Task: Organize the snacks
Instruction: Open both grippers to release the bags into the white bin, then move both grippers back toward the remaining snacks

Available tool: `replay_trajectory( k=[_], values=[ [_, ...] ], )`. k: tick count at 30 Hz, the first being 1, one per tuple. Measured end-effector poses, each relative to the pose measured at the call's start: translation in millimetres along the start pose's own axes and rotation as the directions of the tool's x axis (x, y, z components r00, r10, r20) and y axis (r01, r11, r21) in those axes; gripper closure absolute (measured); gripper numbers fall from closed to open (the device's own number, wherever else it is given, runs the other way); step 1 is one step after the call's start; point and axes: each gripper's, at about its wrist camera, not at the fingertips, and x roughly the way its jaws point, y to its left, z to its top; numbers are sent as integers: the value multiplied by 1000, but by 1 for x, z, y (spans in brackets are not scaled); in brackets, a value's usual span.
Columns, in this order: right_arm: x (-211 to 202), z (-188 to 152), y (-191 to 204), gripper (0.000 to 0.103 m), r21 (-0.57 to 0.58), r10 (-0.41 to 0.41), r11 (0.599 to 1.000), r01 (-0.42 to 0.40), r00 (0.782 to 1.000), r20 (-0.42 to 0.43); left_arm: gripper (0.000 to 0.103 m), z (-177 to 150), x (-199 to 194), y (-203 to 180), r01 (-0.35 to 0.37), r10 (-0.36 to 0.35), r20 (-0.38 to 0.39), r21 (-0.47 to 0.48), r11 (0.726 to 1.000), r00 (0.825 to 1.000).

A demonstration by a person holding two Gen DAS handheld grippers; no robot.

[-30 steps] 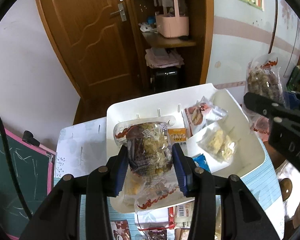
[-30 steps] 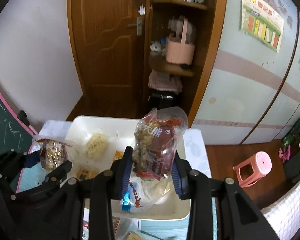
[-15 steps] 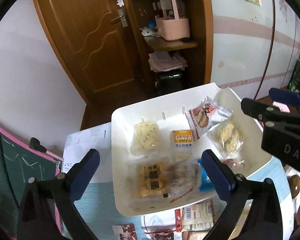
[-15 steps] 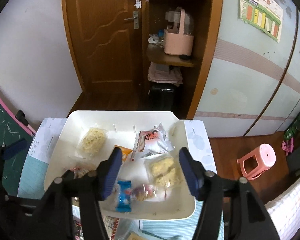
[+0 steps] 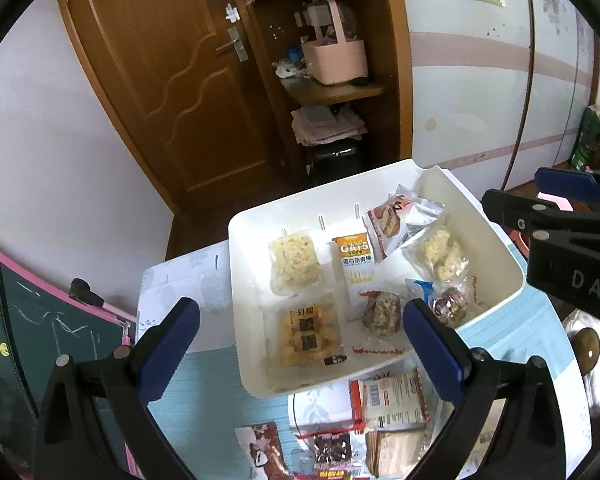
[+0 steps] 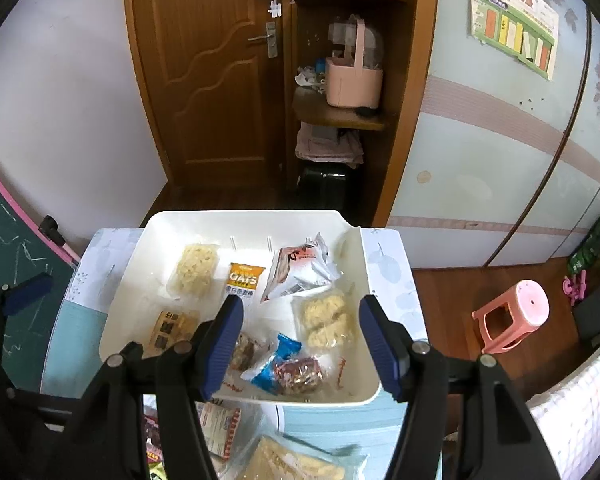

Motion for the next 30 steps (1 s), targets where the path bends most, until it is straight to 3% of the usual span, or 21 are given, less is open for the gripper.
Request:
replay_trajectory(
  k=[22, 30],
  values=[
    [-104, -43, 11, 40, -41, 32, 999, -30, 997, 68, 2, -39, -119, -2, 1, -7, 103, 57, 998, 995],
    [-118, -76, 7, 38, -47, 57, 997, -55, 997, 44, 2, -68, -135, -6, 45, -51, 86, 66, 997, 995]
  ],
)
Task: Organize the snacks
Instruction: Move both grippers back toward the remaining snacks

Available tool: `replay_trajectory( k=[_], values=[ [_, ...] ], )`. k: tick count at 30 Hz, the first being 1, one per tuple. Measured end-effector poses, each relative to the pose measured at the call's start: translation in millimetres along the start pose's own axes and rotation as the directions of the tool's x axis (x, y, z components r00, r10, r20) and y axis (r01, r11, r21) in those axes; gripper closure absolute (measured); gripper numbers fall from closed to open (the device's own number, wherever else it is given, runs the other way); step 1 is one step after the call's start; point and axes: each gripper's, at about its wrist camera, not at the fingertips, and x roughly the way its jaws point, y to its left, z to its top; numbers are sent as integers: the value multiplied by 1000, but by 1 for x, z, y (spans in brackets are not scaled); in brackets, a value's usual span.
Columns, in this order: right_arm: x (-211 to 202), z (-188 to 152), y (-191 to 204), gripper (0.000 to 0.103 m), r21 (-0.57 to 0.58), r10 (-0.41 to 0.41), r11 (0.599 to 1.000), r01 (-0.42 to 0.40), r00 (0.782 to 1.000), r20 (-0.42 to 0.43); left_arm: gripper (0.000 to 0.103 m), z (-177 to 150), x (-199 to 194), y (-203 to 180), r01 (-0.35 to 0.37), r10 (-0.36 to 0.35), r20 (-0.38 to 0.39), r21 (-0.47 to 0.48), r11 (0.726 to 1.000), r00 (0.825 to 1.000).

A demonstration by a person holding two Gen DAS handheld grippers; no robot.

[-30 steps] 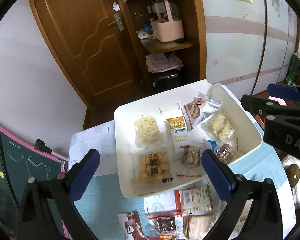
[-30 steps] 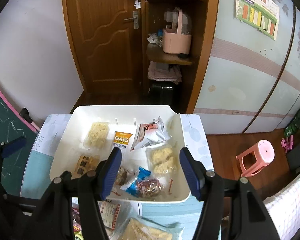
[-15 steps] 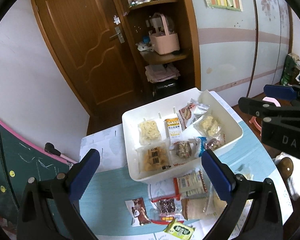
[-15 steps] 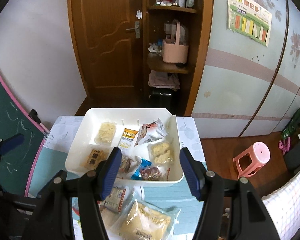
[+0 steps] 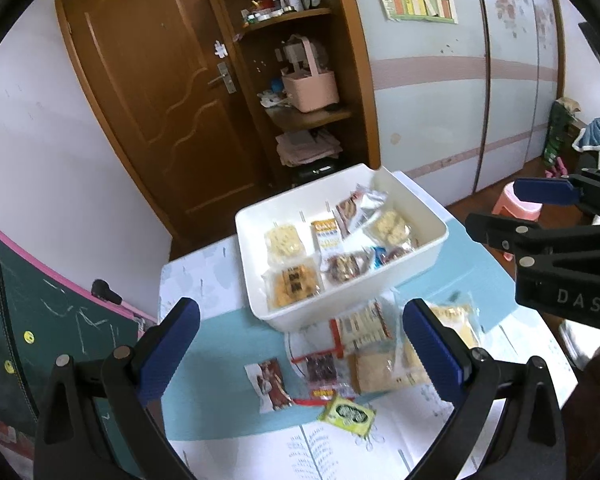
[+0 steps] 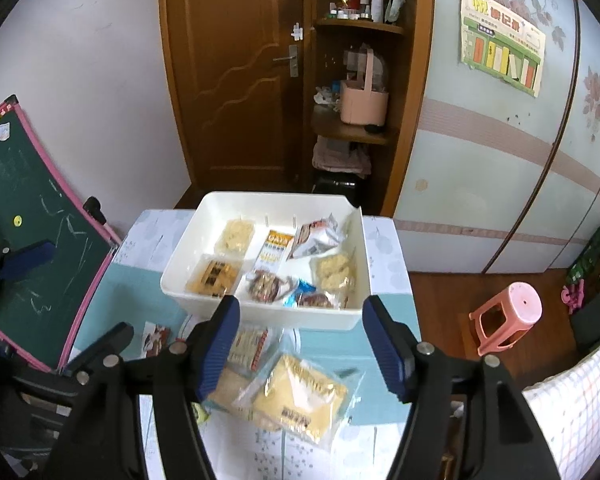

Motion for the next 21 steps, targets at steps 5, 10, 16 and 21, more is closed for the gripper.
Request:
replay_trajectory(
  k=[5, 10, 16, 21],
  values=[
    [1, -21, 0, 38, -9, 20, 1000, -21, 999, -31, 2, -17, -3, -6, 3, -3, -14, 29, 1000, 1000],
    [13, -43, -1, 37, -44, 12, 999, -14, 998, -66, 2, -35, 4, -7, 18, -17, -42, 22, 1000, 999],
    [41, -72, -2, 37, -97, -1, 995, -11, 993, -121, 2, -59, 30, 5, 48, -53, -104, -53, 997, 993],
    [64, -94, -9, 37, -81, 41, 995, -55, 984, -172, 2, -87, 56, 10, 40, -59, -151, -126, 991, 987]
  ],
)
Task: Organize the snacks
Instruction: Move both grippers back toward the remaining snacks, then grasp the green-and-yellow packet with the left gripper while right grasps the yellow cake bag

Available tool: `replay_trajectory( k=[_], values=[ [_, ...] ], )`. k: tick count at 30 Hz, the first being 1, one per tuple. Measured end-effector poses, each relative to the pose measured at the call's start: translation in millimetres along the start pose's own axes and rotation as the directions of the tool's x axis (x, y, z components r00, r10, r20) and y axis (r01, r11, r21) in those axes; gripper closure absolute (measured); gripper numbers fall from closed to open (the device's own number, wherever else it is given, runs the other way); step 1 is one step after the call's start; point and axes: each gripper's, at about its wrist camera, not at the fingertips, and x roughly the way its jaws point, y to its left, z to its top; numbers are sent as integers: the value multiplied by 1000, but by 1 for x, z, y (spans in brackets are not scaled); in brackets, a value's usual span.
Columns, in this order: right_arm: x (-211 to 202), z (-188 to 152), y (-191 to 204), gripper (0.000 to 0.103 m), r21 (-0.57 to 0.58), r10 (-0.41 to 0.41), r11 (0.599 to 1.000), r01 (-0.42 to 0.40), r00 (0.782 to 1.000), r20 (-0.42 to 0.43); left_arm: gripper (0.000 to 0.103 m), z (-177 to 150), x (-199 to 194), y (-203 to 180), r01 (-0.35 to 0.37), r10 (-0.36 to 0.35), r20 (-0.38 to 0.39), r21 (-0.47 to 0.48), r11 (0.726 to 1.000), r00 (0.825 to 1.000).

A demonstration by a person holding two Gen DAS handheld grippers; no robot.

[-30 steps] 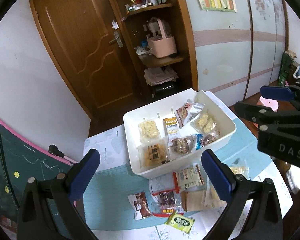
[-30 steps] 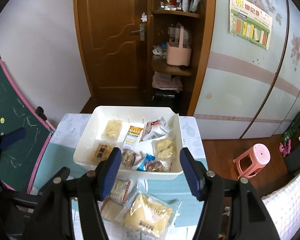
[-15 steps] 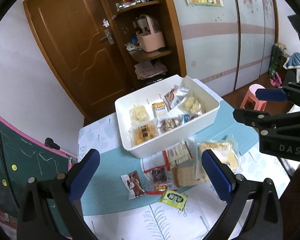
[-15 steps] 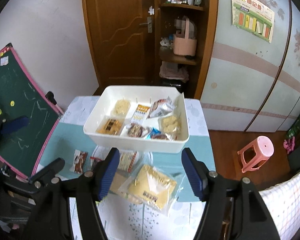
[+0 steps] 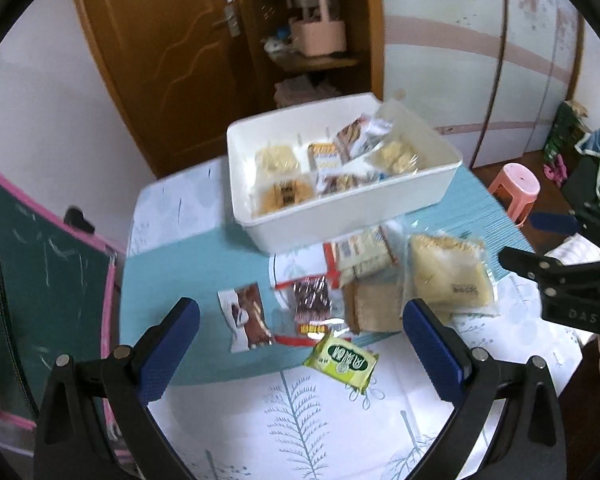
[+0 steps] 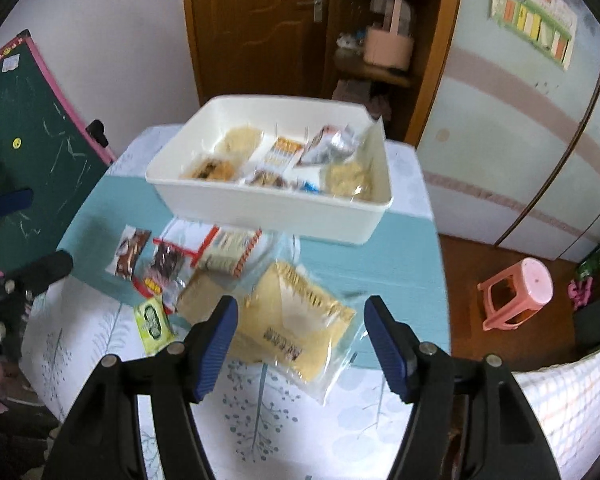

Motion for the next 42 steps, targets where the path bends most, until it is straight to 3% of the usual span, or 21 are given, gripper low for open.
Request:
replay_trajectory(
  k=[5, 11, 17, 20, 24, 28, 32, 35, 36, 42],
  values=[
    [24, -24, -3, 37, 11, 37, 999, -37, 999, -22, 2, -23, 42, 3, 30, -40, -104, -101, 994, 994],
    [56, -55, 12, 37, -78, -5, 997, 2, 999, -48, 2, -46, 87, 2, 14, -53, -205, -191, 982, 977],
    [80, -74, 21, 37, -188, -113, 976, 107, 993, -19, 8, -57, 114, 3, 25, -95, -260, -257, 966, 961],
    [87, -77, 26, 37, -242, -167, 956, 166, 986, 15, 15, -60, 123, 1, 32, -112, -285, -273, 961, 952],
    [91, -81, 34, 40, -303, -208, 926, 224, 975, 84, 17, -62, 130, -3, 43, -128, -294, -281, 959, 947],
    [93, -82, 40, 59, -344, -219, 906, 247, 969, 119, 19, -60, 134, -10, 44, -130, -307, -273, 961, 943],
    [94, -81, 39, 68, -333, -213, 912, 242, 970, 121, 26, -62, 132, -20, 43, -123, -302, -258, 965, 945],
    [92, -83, 38, 72, -318, -209, 917, 243, 968, 137, 50, -62, 124, -28, 42, -107, -278, -230, 972, 955],
    [91, -81, 35, 73, -308, -204, 921, 238, 969, 141, 53, -62, 122, -29, 43, -104, -272, -222, 974, 957],
    [74, -80, 29, 76, -226, -144, 958, 179, 976, 161, 55, -67, 108, -36, 62, -119, -241, -232, 971, 963]
  ],
)
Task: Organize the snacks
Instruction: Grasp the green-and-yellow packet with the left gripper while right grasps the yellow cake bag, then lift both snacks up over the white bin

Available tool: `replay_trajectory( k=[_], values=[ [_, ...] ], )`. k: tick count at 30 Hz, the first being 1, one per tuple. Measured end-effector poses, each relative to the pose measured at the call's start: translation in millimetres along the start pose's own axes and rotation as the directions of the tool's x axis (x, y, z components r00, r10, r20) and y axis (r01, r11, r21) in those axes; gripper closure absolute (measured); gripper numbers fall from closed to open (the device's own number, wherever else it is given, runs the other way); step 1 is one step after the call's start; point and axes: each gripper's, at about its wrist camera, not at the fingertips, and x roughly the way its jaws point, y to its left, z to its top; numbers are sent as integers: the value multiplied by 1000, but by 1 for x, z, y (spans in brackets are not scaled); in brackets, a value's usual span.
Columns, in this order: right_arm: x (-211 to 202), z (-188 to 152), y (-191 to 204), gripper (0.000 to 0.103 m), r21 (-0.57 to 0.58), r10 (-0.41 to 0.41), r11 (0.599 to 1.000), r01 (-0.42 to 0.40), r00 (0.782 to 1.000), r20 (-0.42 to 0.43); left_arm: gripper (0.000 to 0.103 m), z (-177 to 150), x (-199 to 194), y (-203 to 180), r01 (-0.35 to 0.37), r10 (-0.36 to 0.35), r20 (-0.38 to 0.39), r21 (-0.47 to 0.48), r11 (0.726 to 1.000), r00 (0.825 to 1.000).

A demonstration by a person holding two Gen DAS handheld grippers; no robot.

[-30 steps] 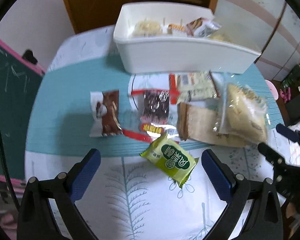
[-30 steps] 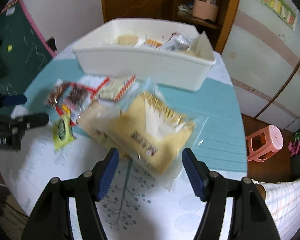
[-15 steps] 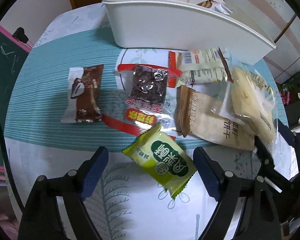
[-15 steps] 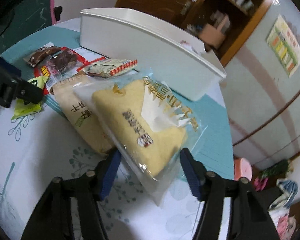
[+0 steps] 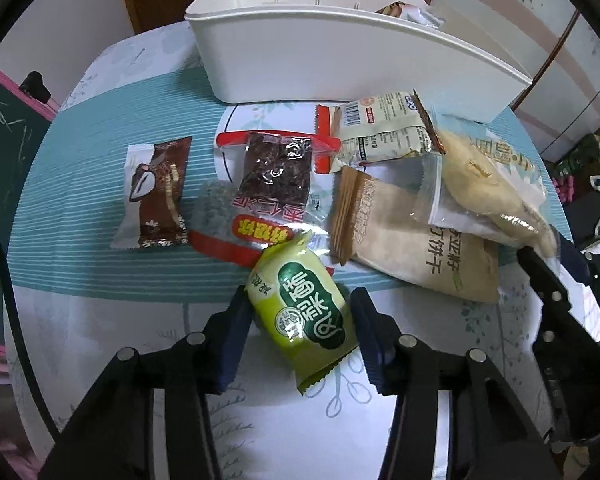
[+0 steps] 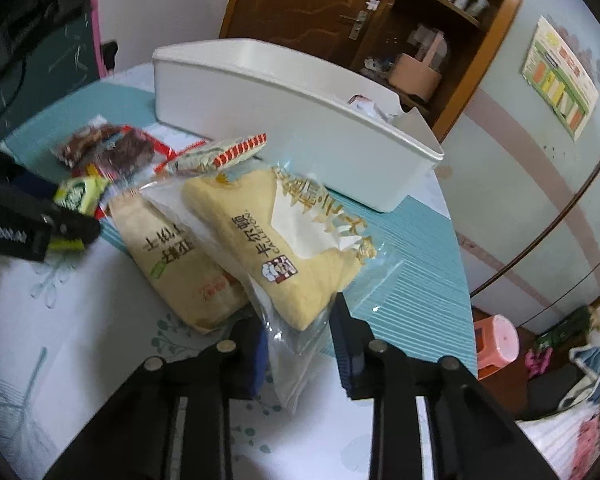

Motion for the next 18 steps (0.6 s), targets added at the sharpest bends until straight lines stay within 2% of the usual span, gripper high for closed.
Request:
replay_trajectory(
  k=[10, 18],
  values=[
    [-35, 1, -10, 80, 99, 40, 994, -47, 997, 63, 55, -7, -54, -14, -3, -5, 131, 59, 998, 991],
    [-67, 7, -14, 81, 139, 45, 988, -61, 992, 120, 55, -9, -69, 7, 27, -34, 155, 44, 999, 987]
  ],
)
